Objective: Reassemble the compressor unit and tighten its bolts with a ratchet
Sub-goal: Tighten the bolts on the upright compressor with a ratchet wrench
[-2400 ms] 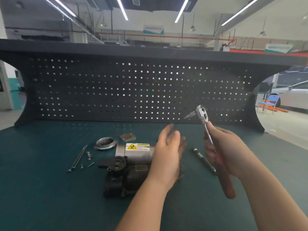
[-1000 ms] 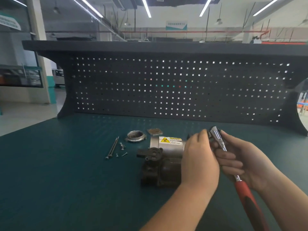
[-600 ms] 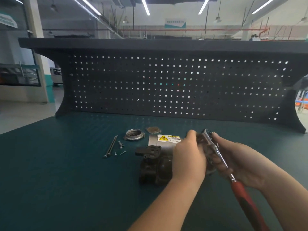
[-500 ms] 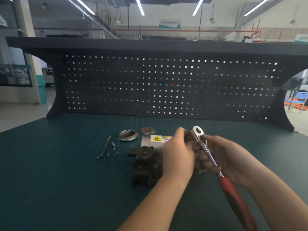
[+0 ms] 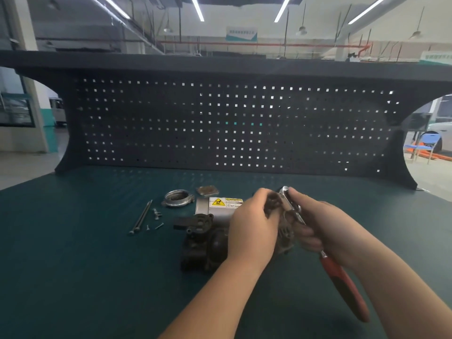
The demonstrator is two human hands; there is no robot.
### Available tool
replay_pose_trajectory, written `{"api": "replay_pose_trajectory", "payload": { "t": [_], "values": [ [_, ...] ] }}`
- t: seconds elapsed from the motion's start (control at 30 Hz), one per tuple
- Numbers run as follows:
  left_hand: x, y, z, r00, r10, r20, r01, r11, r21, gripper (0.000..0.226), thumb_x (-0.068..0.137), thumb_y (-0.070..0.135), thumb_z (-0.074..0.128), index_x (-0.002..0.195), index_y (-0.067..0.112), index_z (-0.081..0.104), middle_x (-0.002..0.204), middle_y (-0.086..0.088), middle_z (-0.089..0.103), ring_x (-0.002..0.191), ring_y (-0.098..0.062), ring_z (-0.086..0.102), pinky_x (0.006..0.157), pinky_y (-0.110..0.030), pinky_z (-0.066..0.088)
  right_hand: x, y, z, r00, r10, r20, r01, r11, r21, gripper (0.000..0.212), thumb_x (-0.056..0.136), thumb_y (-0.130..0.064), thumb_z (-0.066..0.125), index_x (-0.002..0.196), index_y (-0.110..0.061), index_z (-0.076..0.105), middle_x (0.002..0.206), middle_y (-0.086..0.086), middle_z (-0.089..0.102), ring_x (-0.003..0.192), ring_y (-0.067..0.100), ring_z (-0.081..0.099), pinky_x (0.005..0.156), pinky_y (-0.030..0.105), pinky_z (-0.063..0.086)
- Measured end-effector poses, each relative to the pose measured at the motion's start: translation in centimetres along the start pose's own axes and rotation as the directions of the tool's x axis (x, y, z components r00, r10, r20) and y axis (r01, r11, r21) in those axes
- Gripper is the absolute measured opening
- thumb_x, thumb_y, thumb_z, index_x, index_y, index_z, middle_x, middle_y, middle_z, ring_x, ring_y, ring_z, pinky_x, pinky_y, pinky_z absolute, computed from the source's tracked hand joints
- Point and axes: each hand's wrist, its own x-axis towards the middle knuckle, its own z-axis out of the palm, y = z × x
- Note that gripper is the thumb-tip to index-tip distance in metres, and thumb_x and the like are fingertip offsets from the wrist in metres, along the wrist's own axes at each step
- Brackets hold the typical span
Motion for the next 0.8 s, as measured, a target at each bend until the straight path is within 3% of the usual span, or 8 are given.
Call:
{"api": "replay_pose_trajectory", "payload": {
  "t": [0.33, 0.53, 0.67, 0.8],
  "values": [
    [0.3, -0.2, -0.2, 0.998, 0.064, -0.016, -0.063, 0.996, 0.068, 0.004, 0.089, 0.018, 0.062, 0.092, 0.018, 0.065, 0.084, 0.001, 0.068, 0.082, -0.021, 0.061, 0.073, -0.041, 0.050, 0.4, 0.3, 0.3, 0.999, 0.024, -0.032, -0.025, 0.999, -0.023, 0.055, 0.057, -0.072, 0.065, 0.046, -0.020, 0.051, 0.044, -0.001, 0.029, 0.031, 0.014, 0.020, 0.033, 0.017, 0.020],
    [0.4, -0.3, -0.8, 0.992, 0.125, -0.006, -0.123, 0.988, 0.096, 0.013, 0.091, 0.020, 0.058, 0.095, 0.016, 0.069, 0.082, -0.005, 0.070, 0.078, -0.026, 0.060, 0.068, -0.040, 0.047, 0.2, 0.1, 0.3, 0.998, 0.042, 0.038, -0.043, 0.998, 0.041, 0.054, 0.060, -0.070, 0.066, 0.050, -0.019, 0.052, 0.045, -0.001, 0.028, 0.031, 0.013, 0.020, 0.032, 0.017, 0.021],
    [0.4, -0.7, -1.1, 0.983, 0.172, 0.061, -0.178, 0.976, 0.126, 0.014, 0.093, 0.017, 0.055, 0.086, 0.012, 0.066, 0.070, -0.006, 0.063, 0.066, -0.025, 0.052, 0.059, -0.038, 0.042, -0.3, 0.0, 0.4, 0.996, 0.058, 0.070, -0.061, 0.997, 0.037, 0.051, 0.068, -0.065, 0.062, 0.053, -0.017, 0.053, 0.048, -0.001, 0.027, 0.033, 0.012, 0.019, 0.033, 0.017, 0.020],
    [0.5, -0.6, -1.0, 0.980, 0.146, 0.134, -0.158, 0.983, 0.091, 0.016, 0.093, 0.019, 0.054, 0.096, 0.014, 0.069, 0.076, -0.008, 0.067, 0.072, -0.027, 0.056, 0.064, -0.040, 0.046, -0.6, -0.4, -0.3, 0.992, 0.064, 0.105, -0.064, 0.998, -0.002, 0.050, 0.074, -0.063, 0.058, 0.052, -0.018, 0.055, 0.050, 0.000, 0.025, 0.035, 0.011, 0.018, 0.034, 0.016, 0.020]
  ]
}}
